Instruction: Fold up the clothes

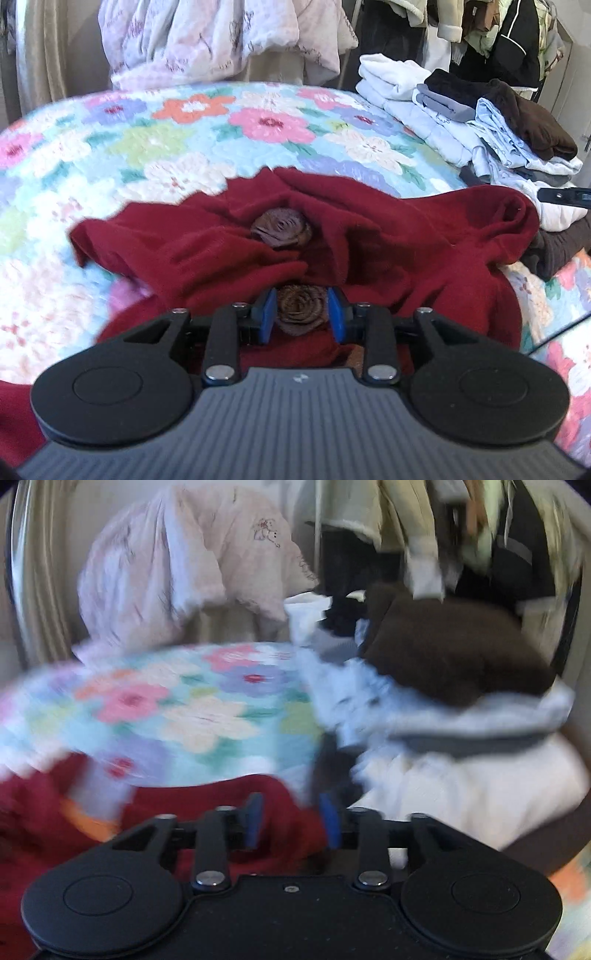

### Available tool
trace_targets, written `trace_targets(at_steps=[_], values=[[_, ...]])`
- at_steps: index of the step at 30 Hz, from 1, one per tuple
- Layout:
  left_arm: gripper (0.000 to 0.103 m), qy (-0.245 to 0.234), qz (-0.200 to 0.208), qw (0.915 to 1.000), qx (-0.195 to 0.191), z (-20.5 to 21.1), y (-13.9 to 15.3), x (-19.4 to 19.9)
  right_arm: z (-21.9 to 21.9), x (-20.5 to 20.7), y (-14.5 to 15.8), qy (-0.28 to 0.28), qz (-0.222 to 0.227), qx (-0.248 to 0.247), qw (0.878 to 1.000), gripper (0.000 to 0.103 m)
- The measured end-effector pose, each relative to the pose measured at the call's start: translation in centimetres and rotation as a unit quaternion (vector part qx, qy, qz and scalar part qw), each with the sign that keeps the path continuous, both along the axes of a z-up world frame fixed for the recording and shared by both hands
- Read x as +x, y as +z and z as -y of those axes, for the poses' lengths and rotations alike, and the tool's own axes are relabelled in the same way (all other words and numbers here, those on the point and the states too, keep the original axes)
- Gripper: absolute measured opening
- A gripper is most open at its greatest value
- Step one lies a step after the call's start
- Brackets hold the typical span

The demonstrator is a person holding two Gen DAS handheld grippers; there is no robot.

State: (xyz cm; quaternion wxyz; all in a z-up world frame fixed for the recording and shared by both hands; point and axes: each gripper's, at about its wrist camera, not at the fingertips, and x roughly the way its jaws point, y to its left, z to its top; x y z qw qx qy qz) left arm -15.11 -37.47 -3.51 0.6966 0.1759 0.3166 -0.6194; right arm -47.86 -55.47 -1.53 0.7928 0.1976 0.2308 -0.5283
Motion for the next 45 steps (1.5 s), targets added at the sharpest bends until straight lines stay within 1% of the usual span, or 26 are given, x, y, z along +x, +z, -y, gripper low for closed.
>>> trace_targets(at_steps=[3,6,7,9,10,11,12,13,14,15,17,18,19,20,23,26,28,30,32,33,38,39,40,41,42,45], values=[[0.041,0.013,0.017,0.9998,0.003,-2.1,0.7,0.1,-1.9,0.6,-0.3,0.073,0.033,0.045,0.996,0.053],[0.041,0.026,0.021,0.9992,0.02,-5.2,0.8,0.2,-4.1,1.7,-1.8,0.146,0.067,0.109,0.981,0.055],[0.041,0.03,0.031,0.9987,0.026,-6.2,0.9,0.1,-4.7,2.0,-2.5,0.16,0.075,0.125,0.976,0.055],[0.043,0.036,0.074,0.9958,0.041,-8.0,1.0,0.0,-5.7,2.9,-3.9,0.183,0.078,0.154,0.968,0.056],[0.045,0.042,0.104,0.9922,0.054,-8.9,1.0,-0.1,-6.0,3.4,-4.7,0.192,0.073,0.166,0.965,0.056],[0.047,0.054,0.158,0.9827,0.081,-9.5,0.8,-0.3,-6.3,4.2,-5.2,0.202,0.052,0.172,0.963,0.056],[0.047,0.062,0.206,0.9706,0.108,-10.3,0.6,-0.2,-6.9,4.8,-5.3,0.219,0.034,0.18,0.958,0.055],[0.047,0.061,0.231,0.9632,0.123,-11.2,0.6,0.1,-7.2,5.6,-5.2,0.243,0.016,0.184,0.952,0.055],[0.044,0.059,0.256,0.9549,0.139,-12.2,0.6,0.4,-7.5,6.2,-4.7,0.263,0.005,0.174,0.949,0.055],[0.039,0.056,0.265,0.9514,0.147,-13.3,0.7,0.9,-7.8,6.8,-4.1,0.283,-0.006,0.164,0.945,0.055],[0.038,0.042,0.21,0.9681,0.13,-15.9,2.0,2.4,-8.5,7.2,-2.8,0.313,-0.01,0.146,0.938,0.055],[0.038,0.043,0.194,0.9728,0.12,-17.0,2.6,3.2,-8.8,7.2,-2.1,0.324,-0.007,0.137,0.936,0.055],[0.038,0.051,0.192,0.9733,0.116,-18.1,3.2,4.0,-9.1,7.1,-1.4,0.334,-0.003,0.128,0.934,0.055],[0.038,0.064,0.201,0.9705,0.117,-18.9,3.6,4.7,-9.6,6.9,-0.8,0.337,-0.001,0.115,0.934,0.055],[0.038,0.112,0.244,0.9568,0.113,-21.5,5.4,7.5,-10.3,5.8,0.5,0.327,-0.002,0.094,0.94,0.056],[0.038,0.154,0.24,0.9536,0.097,-24.4,8.1,10.9,-10.4,4.4,1.0,0.314,0.007,0.092,0.945,0.056],[0.038,0.177,0.231,0.9516,0.099,-26.4,9.9,13.4,-10.3,3.7,1.3,0.311,0.016,0.099,0.945,0.056],[0.038,0.198,0.233,0.9463,0.103,-27.9,11.4,15.6,-10.4,3.7,1.1,0.329,0.014,0.103,0.939,0.056],[0.038,0.212,0.246,0.9384,0.118,-29.4,13.0,17.6,-10.5,4.3,0.9,0.343,0.006,0.106,0.933,0.056],[0.038,0.219,0.263,0.931,0.128,-30.0,13.8,18.2,-10.7,4.6,0.9,0.348,0.006,0.104,0.932,0.056],[0.038,0.225,0.365,0.8842,0.185,-32.6,18.3,20.0,-12.0,4.0,0.8,0.391,0.037,0.099,0.914,0.058],[0.038,0.227,0.372,0.8786,0.194,-32.8,19.0,20.3,-12.3,3.6,0.7,0.394,0.038,0.1,0.913,0.059],[0.038,0.223,0.369,0.8793,0.202,-32.7,19.5,20.4,-12.5,3.2,0.3,0.393,0.038,0.103,0.913,0.061],[0.038,0.218,0.358,0.885,0.202,-32.5,19.7,20.2,-12.7,2.7,-0.1,0.387,0.038,0.105,0.915,0.063],[0.038,0.208,0.339,0.8961,0.196,-32.1,19.6,19.7,-12.6,2.2,-0.7,0.38,0.044,0.11,0.917,0.065],[0.039,0.169,0.259,0.9398,0.146,-29.7,17.2,16.3,-12.0,0.9,-3.3,0.347,0.085,0.148,0.922,0.067]])
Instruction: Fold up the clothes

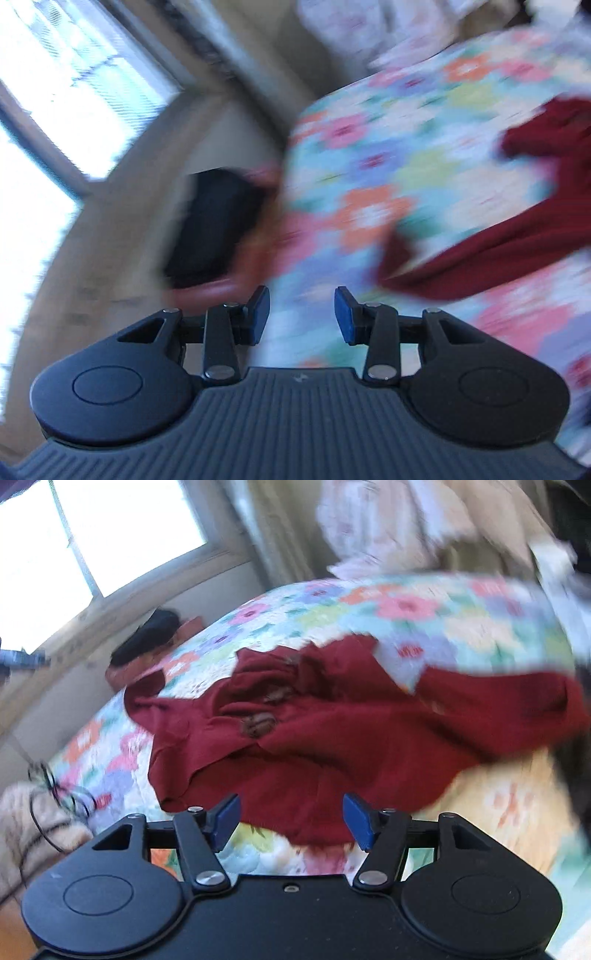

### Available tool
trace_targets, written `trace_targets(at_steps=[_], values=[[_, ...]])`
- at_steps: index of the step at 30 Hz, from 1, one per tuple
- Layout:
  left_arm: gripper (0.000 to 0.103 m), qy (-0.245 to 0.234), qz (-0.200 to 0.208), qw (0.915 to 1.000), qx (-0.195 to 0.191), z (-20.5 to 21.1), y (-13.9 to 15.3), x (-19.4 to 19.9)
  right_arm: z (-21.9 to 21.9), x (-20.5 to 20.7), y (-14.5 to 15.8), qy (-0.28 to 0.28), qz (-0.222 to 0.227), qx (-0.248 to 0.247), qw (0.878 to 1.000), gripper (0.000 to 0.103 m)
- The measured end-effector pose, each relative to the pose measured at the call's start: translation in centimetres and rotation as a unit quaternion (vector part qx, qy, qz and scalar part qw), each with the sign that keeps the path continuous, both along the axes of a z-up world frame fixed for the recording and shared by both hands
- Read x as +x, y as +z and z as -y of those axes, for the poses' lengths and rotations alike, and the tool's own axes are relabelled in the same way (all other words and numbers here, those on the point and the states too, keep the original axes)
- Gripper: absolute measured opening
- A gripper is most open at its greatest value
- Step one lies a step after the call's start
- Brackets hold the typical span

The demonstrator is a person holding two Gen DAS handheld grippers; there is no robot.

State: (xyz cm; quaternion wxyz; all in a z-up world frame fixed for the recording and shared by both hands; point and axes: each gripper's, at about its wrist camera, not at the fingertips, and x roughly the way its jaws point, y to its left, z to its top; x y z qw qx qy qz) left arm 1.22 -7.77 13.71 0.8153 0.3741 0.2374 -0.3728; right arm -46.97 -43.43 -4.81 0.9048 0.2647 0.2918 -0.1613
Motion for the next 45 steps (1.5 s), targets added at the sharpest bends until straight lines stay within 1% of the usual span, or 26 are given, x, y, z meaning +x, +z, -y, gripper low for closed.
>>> trace_targets(at_steps=[2,3,5,7,9,11,13,15,16,18,21,22,23,24,25,26,27,29,31,34,37,39,41,43,44,45], values=[[0.041,-0.015,-0.07,0.9963,-0.047,1.9,-2.5,-2.4,0.2,-0.4,-2.4,-0.029,0.001,0.025,0.999,0.067],[0.041,-0.02,-0.114,0.9908,-0.07,3.2,-4.2,-3.7,0.2,-0.5,-3.5,-0.042,-0.002,0.031,0.999,0.067],[0.041,-0.029,-0.2,0.9725,-0.116,5.6,-7.5,-6.1,-0.1,-0.4,-5.3,-0.062,-0.012,0.035,0.997,0.067],[0.041,-0.035,-0.278,0.9483,-0.149,8.3,-10.7,-8.5,-0.4,-0.3,-6.5,-0.066,-0.008,0.05,0.996,0.067],[0.041,-0.036,-0.332,0.929,-0.161,10.8,-13.1,-10.3,-0.6,0.0,-6.9,-0.07,0.001,0.054,0.996,0.067],[0.041,-0.045,-0.37,0.914,-0.161,13.1,-14.8,-12.0,-0.4,0.3,-7.2,-0.084,0.018,0.065,0.994,0.067],[0.041,-0.049,-0.396,0.9036,-0.156,15.1,-16.2,-13.4,0.4,0.5,-7.8,-0.096,0.046,0.107,0.989,0.067],[0.043,-0.043,-0.398,0.9049,-0.143,16.1,-17.4,-14.8,1.3,0.5,-8.6,-0.107,0.083,0.155,0.979,0.067],[0.045,-0.04,-0.393,0.909,-0.134,16.5,-18.1,-15.1,1.5,0.6,-8.9,-0.111,0.093,0.17,0.975,0.067],[0.051,-0.025,-0.384,0.9153,-0.119,16.8,-19.4,-15.4,1.8,0.9,-9.3,-0.122,0.093,0.182,0.971,0.067],[0.051,-0.003,-0.388,0.9146,-0.115,17.1,-21.1,-15.3,2.0,1.8,-9.5,-0.136,0.088,0.18,0.97,0.067],[0.05,-0.002,-0.387,0.9147,-0.117,17.3,-21.5,-15.4,2.1,2.3,-9.4,-0.141,0.084,0.168,0.972,0.061],[0.03,-0.013,-0.376,0.9194,-0.116,17.5,-21.5,-15.7,2.1,2.8,-9.3,-0.146,0.08,0.156,0.974,0.054],[0.002,-0.028,-0.348,0.9311,-0.104,17.7,-21.4,-16.3,2.3,3.3,-9.2,-0.15,0.074,0.143,0.975,0.02],[0.001,-0.046,-0.311,0.9452,-0.089,17.8,-20.9,-17.2,2.4,3.8,-9.1,-0.153,0.067,0.132,0.977,0.009],[0.001,-0.065,-0.273,0.9571,-0.074,17.9,-20.4,-18.2,2.6,3.8,-8.9,-0.15,0.078,0.139,0.976,0.009],[0.001,-0.079,-0.243,0.9644,-0.066,17.7,-19.8,-18.9,2.8,3.7,-8.7,-0.146,0.092,0.147,0.974,0.008],[0.001,-0.087,-0.231,0.965,-0.088,16.5,-18.1,-19.7,2.4,2.5,-7.2,-0.12,0.135,0.142,0.973,0.008],[0.001,-0.086,-0.219,0.9671,-0.098,15.4,-16.7,-20.2,1.2,1.4,-5.0,-0.099,0.129,0.102,0.981,0.008],[0.001,-0.085,-0.211,0.9718,-0.061,14.0,-16.9,-20.5,0.0,-0.5,-4.0,-0.086,0.116,0.105,0.984,0.008],[0.001,-0.08,-0.227,0.9702,-0.03,13.4,-18.5,-20.5,-0.6,-1.1,-5.9,-0.079,0.089,0.125,0.985,0.008],[0.001,-0.073,-0.23,0.9703,-0.018,13.7,-18.8,-20.2,-1.0,-0.3,-7.8,-0.081,0.044,0.115,0.989,0.008],[0.002,-0.063,-0.235,0.9696,-0.025,13.8,-18.4,-19.7,-1.4,0.6,-8.5,-0.079,0.006,0.093,0.993,0.009],[0.005,-0.064,-0.238,0.9677,-0.053,13.3,-17.0,-19.5,-2.0,1.1,-7.2,-0.057,-0.015,0.08,0.995,0.018],[0.009,-0.065,-0.239,0.9663,-0.07,12.9,-16.2,-19.4,-2.3,1.3,-6.4,-0.042,-0.024,0.081,0.996,0.023],[0.017,-0.068,-0.239,0.9649,-0.085,12.5,-15.4,-19.3,-2.6,1.1,-5.6,-0.029,-0.023,0.091,0.995,0.033]])
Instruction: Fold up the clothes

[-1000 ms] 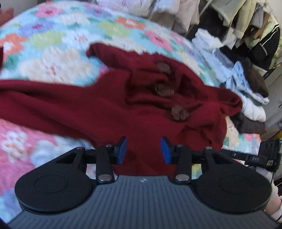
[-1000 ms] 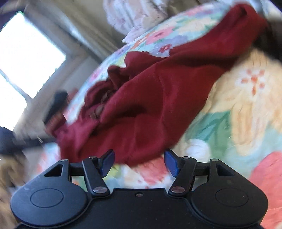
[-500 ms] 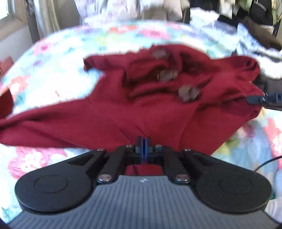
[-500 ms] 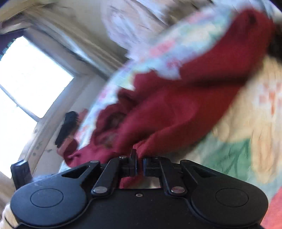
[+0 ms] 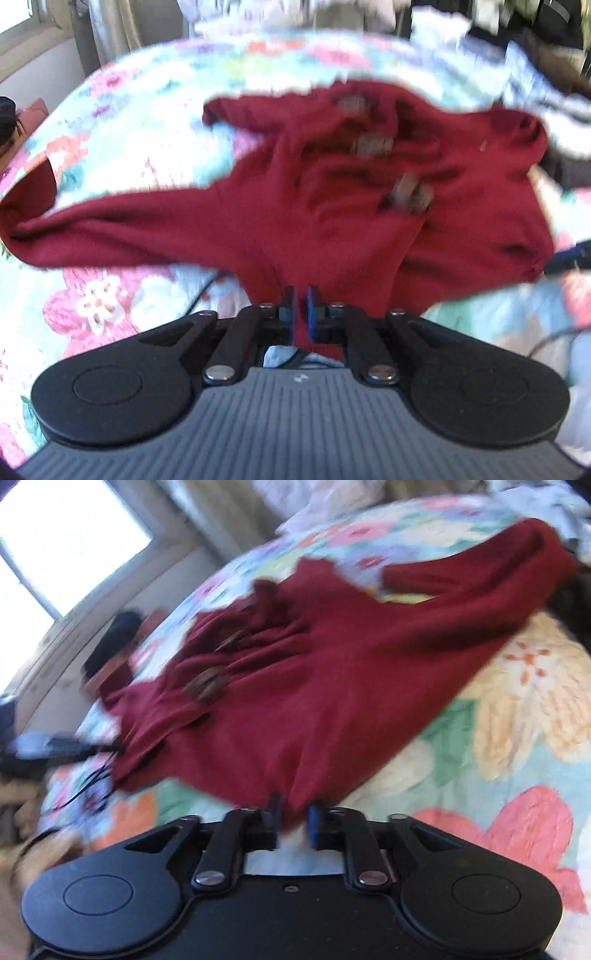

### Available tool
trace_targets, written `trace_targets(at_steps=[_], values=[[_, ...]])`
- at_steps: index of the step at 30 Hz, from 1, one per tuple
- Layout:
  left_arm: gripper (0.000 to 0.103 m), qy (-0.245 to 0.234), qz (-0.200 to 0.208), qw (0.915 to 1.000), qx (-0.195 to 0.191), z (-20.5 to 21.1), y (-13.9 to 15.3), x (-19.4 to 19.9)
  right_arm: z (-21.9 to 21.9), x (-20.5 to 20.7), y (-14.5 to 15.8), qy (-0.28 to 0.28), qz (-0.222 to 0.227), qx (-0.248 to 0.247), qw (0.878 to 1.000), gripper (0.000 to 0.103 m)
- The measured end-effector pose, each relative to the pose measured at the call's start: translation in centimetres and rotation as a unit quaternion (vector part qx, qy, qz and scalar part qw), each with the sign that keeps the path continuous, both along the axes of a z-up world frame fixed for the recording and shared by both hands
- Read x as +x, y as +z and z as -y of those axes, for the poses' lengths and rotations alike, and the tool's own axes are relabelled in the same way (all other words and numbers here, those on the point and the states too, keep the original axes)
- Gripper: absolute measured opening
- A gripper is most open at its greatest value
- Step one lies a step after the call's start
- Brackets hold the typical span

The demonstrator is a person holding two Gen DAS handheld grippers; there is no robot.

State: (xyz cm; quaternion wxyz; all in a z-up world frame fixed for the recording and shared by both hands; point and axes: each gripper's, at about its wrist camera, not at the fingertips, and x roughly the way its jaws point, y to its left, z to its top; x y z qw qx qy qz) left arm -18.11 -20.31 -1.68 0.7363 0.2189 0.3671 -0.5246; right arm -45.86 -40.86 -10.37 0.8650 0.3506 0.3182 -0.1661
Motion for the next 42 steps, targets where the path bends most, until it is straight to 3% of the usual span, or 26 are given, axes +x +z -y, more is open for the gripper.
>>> trace_targets(at_steps=[1,2,5,7,11,13,18,21,27,32,36,38,39,40,42], values=[[0.023,0.002,0.002,0.9999,-0.013,-0.3,0.8,0.0,-0.5,-0.5,1.0,0.005,0.009,-0.004,1.0,0.04],[0.032,0.001,0.007,0.9997,-0.024,-0.4,1.6,0.1,-1.1,-0.9,2.1,0.008,0.018,-0.018,1.0,0.041],[0.034,-0.021,0.071,0.9971,-0.02,0.8,3.2,0.0,-1.9,-0.7,5.1,0.025,0.006,-0.074,0.997,0.041],[0.035,-0.021,0.088,0.9955,-0.028,1.7,4.2,0.8,-1.3,0.4,7.1,0.033,-0.002,-0.11,0.993,0.041],[0.035,-0.005,0.02,0.9971,-0.074,4.1,5.9,4.1,0.8,3.4,11.2,0.049,-0.018,-0.165,0.985,0.041],[0.036,0.005,-0.012,0.9965,-0.083,6.0,6.2,6.0,2.4,5.4,13.5,0.06,-0.022,-0.169,0.984,0.042],[0.039,0.042,-0.06,0.9947,-0.072,11.7,4.8,10.6,9.0,11.0,15.6,0.076,-0.029,-0.08,0.994,0.043],[0.039,0.046,-0.075,0.9942,-0.062,14.6,3.4,12.5,12.6,14.9,15.3,0.071,-0.065,-0.075,0.993,0.043],[0.042,0.026,-0.031,0.9992,-0.002,19.3,0.5,13.8,18.5,20.5,11.4,0.052,-0.108,-0.053,0.991,0.043],[0.047,0.05,-0.112,0.9923,-0.013,19.6,-3.0,16.8,22.1,21.8,6.6,0.008,-0.086,-0.026,0.996,0.043],[0.054,0.044,-0.134,0.9895,-0.031,20.8,-4.5,18.0,24.5,21.9,4.6,-0.007,-0.07,0.007,0.997,0.044],[0.056,0.043,-0.139,0.9889,-0.031,21.7,-5.4,18.4,25.9,22.5,4.2,-0.006,-0.068,0.023,0.997,0.049],[0.057,0.051,-0.143,0.988,-0.027,22.2,-6.0,18.7,26.3,22.9,4.1,-0.002,-0.07,0.025,0.997,0.06],[0.058,0.057,-0.155,0.986,-0.025,22.6,-6.7,19.1,26.5,23.3,3.9,0.001,-0.073,0.026,0.997,0.064],[0.066,0.061,-0.172,0.9828,-0.03,23.3,-7.6,19.6,26.9,24.3,3.2,0.014,-0.089,0.029,0.995,0.064]])
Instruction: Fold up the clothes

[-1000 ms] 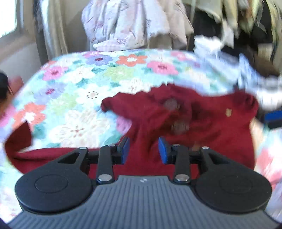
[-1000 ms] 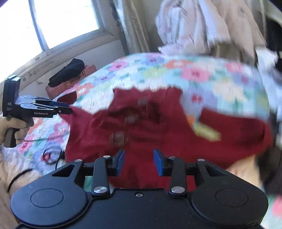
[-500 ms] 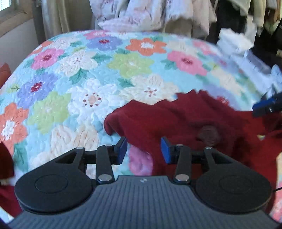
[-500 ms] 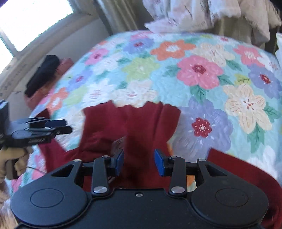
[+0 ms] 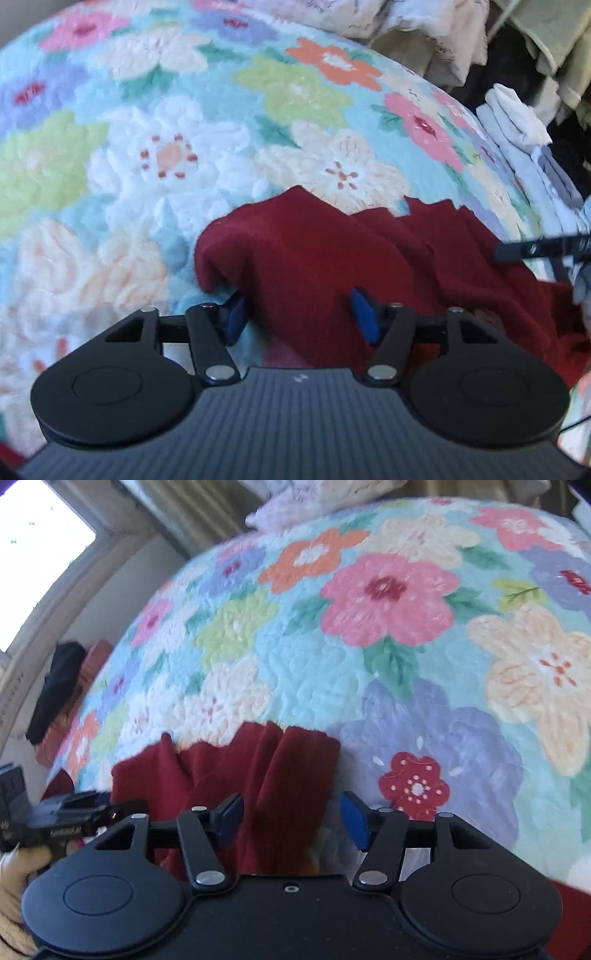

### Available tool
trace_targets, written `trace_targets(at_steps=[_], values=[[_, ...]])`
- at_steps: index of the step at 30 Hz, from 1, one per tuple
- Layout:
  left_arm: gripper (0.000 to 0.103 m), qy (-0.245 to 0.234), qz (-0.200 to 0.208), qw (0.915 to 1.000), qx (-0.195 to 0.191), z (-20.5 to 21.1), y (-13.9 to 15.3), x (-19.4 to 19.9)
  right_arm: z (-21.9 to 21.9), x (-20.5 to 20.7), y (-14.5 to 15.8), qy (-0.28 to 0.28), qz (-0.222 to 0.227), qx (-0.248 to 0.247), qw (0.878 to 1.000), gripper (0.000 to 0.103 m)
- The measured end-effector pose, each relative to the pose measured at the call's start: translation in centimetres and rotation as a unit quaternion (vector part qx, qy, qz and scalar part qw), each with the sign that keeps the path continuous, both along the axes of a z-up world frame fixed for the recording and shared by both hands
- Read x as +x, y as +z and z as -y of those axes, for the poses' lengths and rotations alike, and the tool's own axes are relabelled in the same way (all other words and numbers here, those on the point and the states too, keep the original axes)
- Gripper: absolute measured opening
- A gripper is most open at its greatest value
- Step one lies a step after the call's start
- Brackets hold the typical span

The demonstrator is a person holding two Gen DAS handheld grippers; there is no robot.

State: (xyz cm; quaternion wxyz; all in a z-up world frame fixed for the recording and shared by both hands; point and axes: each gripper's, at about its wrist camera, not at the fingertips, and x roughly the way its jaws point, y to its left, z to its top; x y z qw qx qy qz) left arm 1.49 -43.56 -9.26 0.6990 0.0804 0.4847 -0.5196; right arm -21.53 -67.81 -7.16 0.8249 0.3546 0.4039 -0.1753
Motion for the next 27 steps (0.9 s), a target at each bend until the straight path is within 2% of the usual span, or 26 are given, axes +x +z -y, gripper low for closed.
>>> trace_targets(at_steps=[1,2,3,4,5,6,7,9,12,15,19,20,22,25,27], values=[[0.071,-0.002,-0.005,0.9999,-0.009,0.3,-0.2,0.2,0.2,0.5,-0.5,0.001,-0.013,-0.001,1.0,0.064],[0.081,-0.003,-0.013,0.9998,-0.016,0.6,-0.3,0.3,0.4,0.7,-1.1,-0.002,-0.022,0.001,1.0,0.064],[0.086,-0.001,-0.022,0.9995,-0.022,0.9,-0.4,0.4,0.6,1.0,-1.7,-0.005,-0.029,0.003,1.0,0.064],[0.087,0.005,-0.025,0.9992,-0.029,1.2,-0.4,0.5,0.7,0.9,-2.0,-0.009,-0.019,0.008,1.0,0.064],[0.08,0.01,-0.027,0.9989,-0.037,1.4,-0.5,0.5,0.9,0.8,-2.3,-0.014,-0.01,0.013,1.0,0.063],[0.03,0.014,-0.025,0.9987,-0.042,1.6,-0.5,0.5,1.1,0.8,-2.7,-0.019,-0.001,0.018,1.0,0.043],[0.007,0.011,-0.011,0.999,-0.041,2.0,-0.5,0.4,1.3,0.7,-2.9,-0.021,0.009,0.021,1.0,0.011],[0.008,0.012,0.004,0.999,-0.042,2.7,-0.4,0.4,1.3,1.0,-2.5,-0.014,0.026,0.009,1.0,0.01],[0.008,0.025,0.067,0.9953,-0.065,2.9,1.8,-0.1,1.7,0.7,-0.2,-0.013,0.075,-0.028,0.997,0.01],[0.008,0.042,0.111,0.9869,-0.109,2.7,4.7,-0.1,2.3,-0.5,3.2,-0.023,0.133,-0.075,0.988,0.01],[0.009,0.071,0.158,0.9686,-0.179,2.4,7.9,0.4,2.3,-3.1,6.8,-0.031,0.211,-0.116,0.97,0.01],[0.01,0.082,0.165,0.967,-0.176,2.8,7.8,0.8,2.5,-3.5,7.1,-0.029,0.225,-0.12,0.967,0.01],[0.011,0.075,0.166,0.9771,-0.109,5.1,5.8,2.0,3.5,-3.5,6.9,-0.038,0.224,-0.124,0.966,0.01],[0.016,0.062,0.148,0.9864,-0.034,7.5,1.8,2.8,5.3,-1.8,4.4,-0.057,0.151,-0.148,0.976,0.01],[0.021,0.06,0.147,0.9872,-0.014,7.8,0.2,2.7,6.0,-0.8,2.7,-0.059,0.109,-0.153,0.98,0.01]])
